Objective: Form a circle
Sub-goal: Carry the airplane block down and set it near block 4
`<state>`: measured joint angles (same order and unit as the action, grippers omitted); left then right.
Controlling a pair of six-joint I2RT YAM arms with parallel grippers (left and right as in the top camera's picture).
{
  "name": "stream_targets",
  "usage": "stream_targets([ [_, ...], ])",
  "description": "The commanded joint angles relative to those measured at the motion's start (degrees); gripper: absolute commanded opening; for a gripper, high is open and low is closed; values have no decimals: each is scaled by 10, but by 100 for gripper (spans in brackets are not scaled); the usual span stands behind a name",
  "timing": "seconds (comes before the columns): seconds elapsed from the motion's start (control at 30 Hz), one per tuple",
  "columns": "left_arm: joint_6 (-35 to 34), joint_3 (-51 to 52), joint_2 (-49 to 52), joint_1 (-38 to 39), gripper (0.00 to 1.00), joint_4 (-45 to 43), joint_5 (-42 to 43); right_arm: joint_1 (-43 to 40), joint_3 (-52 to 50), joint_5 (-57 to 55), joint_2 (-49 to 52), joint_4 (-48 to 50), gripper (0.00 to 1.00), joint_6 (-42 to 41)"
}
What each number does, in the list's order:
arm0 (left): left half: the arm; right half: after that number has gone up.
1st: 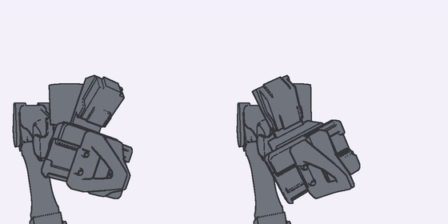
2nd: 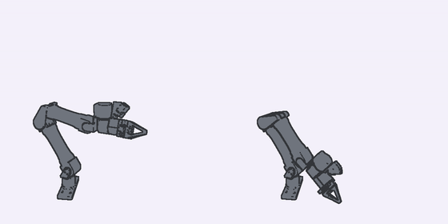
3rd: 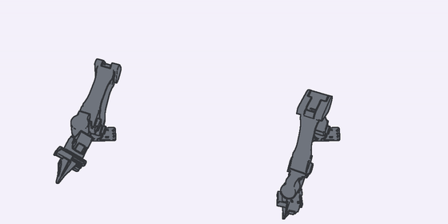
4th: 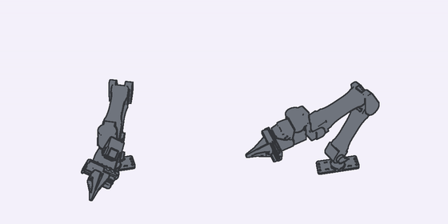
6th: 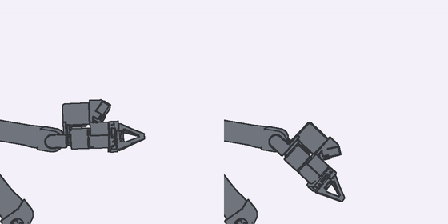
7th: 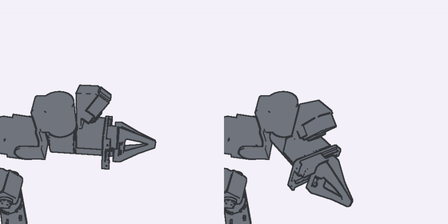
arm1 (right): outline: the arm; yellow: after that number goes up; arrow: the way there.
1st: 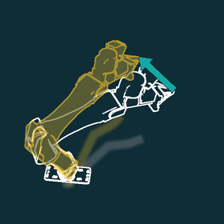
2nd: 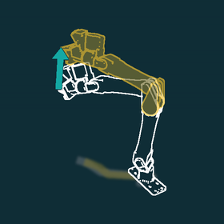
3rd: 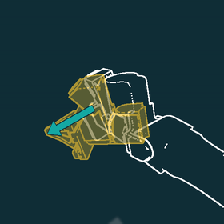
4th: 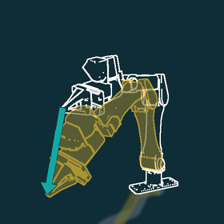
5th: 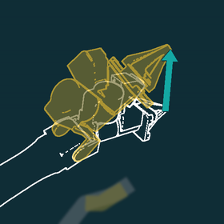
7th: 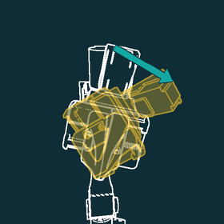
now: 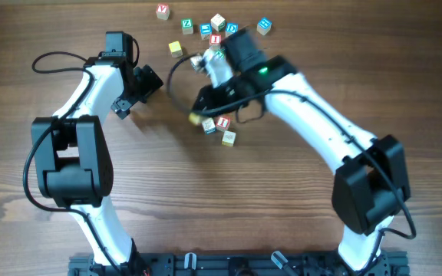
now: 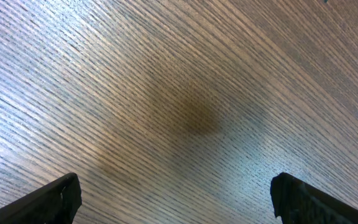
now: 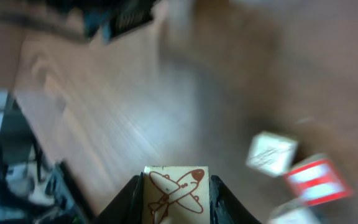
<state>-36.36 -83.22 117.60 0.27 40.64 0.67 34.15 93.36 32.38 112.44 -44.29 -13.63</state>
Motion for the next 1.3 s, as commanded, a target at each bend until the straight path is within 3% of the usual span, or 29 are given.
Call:
stream_targets([
  [0.0,-1,-6,5,2,100,-1,-7,52,-1,-92,1,-36,15,-63],
  [0.33,-1,-6,5,2,100,-1,-7,170,-28,-377,25,-38,16,-252],
  [0.47,-1,-6,5,2,100,-1,-7,182,-77,-388,25,40,8,-312],
  [0.7,-1,-6,5,2,100,-1,-7,185,-177,-429,25,193,8,-318],
  [0.93,-1,-6,5,2,100,-1,-7,189,-191,-424,25,198,10,-320],
  [1.27,-1,-6,5,2,100,-1,-7,189,-191,-401,25,201,38,-317],
])
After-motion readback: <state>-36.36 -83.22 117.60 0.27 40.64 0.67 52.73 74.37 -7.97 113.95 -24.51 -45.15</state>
